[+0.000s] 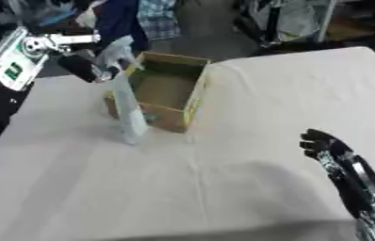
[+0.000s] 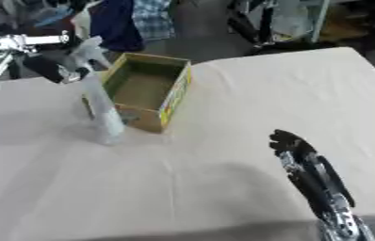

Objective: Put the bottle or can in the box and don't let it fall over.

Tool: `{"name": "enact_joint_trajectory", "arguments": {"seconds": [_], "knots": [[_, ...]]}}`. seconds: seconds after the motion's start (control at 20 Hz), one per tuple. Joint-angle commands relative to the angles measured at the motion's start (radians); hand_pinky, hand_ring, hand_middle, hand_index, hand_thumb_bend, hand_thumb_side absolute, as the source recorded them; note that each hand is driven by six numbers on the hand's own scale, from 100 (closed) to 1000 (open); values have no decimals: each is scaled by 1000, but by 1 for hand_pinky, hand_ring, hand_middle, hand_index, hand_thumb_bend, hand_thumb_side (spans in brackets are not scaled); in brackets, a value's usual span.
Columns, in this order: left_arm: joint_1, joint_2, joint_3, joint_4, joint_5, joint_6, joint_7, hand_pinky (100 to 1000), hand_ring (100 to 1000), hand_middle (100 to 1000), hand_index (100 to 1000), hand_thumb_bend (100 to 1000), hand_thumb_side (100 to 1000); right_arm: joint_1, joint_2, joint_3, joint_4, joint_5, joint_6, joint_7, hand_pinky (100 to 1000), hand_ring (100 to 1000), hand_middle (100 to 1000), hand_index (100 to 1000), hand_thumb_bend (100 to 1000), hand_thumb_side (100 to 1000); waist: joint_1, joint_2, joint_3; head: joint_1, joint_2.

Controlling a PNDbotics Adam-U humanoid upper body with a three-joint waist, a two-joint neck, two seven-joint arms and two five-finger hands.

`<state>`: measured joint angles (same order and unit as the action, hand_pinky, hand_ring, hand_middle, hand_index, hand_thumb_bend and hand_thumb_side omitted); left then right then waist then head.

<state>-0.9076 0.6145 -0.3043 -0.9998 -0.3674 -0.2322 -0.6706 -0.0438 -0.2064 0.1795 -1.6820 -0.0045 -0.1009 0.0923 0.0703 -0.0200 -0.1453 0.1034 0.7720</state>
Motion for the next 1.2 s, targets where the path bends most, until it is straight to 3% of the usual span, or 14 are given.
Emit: {"name": "enact_joint_trajectory", "arguments": {"seconds": [0.05,0.7,0.9,1.2], "knots": [[-19,20,16,-25,21,-6,18,700,588,562,530,100,272,-14,-2,-2,-14,0,-1,-2,887,847,812,874,100,679,-5,-9,0,-2,-2],[-83,76,79,-102,50,-17,94,690,576,551,527,100,304,-12,-2,-6,-13,3,-1,-6,887,847,811,874,100,678,-3,-12,2,-7,-2],[-113,70,119,-126,-50,-21,226,699,573,549,545,100,336,-12,-1,-4,-12,3,0,-6,887,847,811,874,100,678,-3,-13,0,-8,-2],[-129,-11,133,-29,-189,-10,452,724,582,554,564,100,366,-21,5,6,-13,1,-1,3,887,847,811,874,100,678,-6,-10,-21,-1,-4]]}}
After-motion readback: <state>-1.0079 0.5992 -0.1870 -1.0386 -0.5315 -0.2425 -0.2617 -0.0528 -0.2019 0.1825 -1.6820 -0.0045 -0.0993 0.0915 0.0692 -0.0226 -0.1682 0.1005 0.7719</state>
